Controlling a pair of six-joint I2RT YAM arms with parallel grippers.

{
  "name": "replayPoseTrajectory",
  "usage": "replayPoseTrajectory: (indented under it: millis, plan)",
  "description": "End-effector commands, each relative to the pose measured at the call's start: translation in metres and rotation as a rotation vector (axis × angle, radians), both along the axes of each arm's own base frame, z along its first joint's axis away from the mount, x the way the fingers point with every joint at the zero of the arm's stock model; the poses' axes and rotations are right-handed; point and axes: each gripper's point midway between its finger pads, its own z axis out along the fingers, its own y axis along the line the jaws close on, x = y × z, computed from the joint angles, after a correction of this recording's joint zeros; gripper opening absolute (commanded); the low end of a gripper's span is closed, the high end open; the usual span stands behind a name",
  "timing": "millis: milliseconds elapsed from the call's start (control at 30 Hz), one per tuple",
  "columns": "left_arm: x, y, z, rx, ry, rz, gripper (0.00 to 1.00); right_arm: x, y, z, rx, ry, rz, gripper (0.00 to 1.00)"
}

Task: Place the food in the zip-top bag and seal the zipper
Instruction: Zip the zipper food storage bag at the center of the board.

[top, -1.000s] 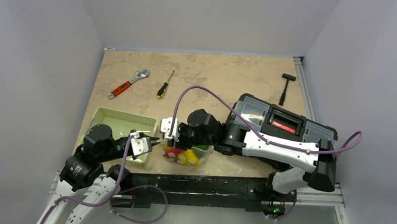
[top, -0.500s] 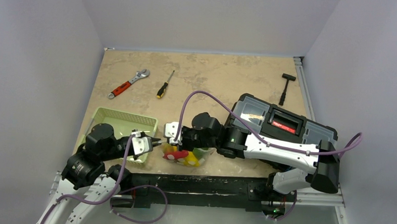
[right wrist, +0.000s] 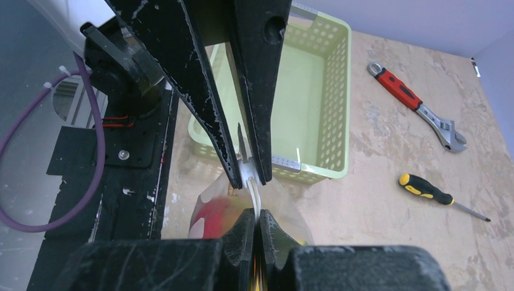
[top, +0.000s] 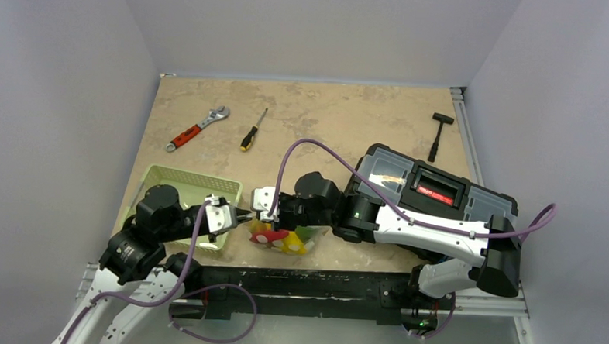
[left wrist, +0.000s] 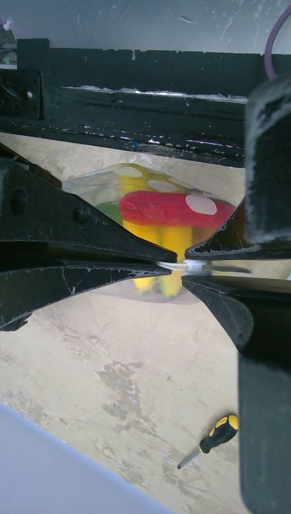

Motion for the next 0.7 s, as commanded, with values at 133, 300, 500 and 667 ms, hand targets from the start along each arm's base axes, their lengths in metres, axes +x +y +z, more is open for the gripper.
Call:
replayPoseTrajectory:
  millis: [133, 300, 500, 667]
  plan:
    - [0.002, -0.02, 0.012, -0.087, 0.001, -0.076, 0.02, -0.006, 0.023, 0.059, 0.205, -0.055, 0.061, 0.0]
    - [0.003, -0.029, 0.016, -0.13, 0.024, -0.111, 0.13, -0.01, 0.027, 0.06, 0.226, -0.039, 0.081, 0.0]
    - [0.0, -0.014, 0.018, -0.131, -0.009, -0.028, 0.67, -0.002, 0.016, 0.045, 0.181, -0.023, 0.027, 0.0]
    - [-0.006, 0.011, 0.016, -0.178, -0.154, 0.084, 1.0, -0.003, -0.002, 0.044, 0.157, -0.02, 0.013, 0.0]
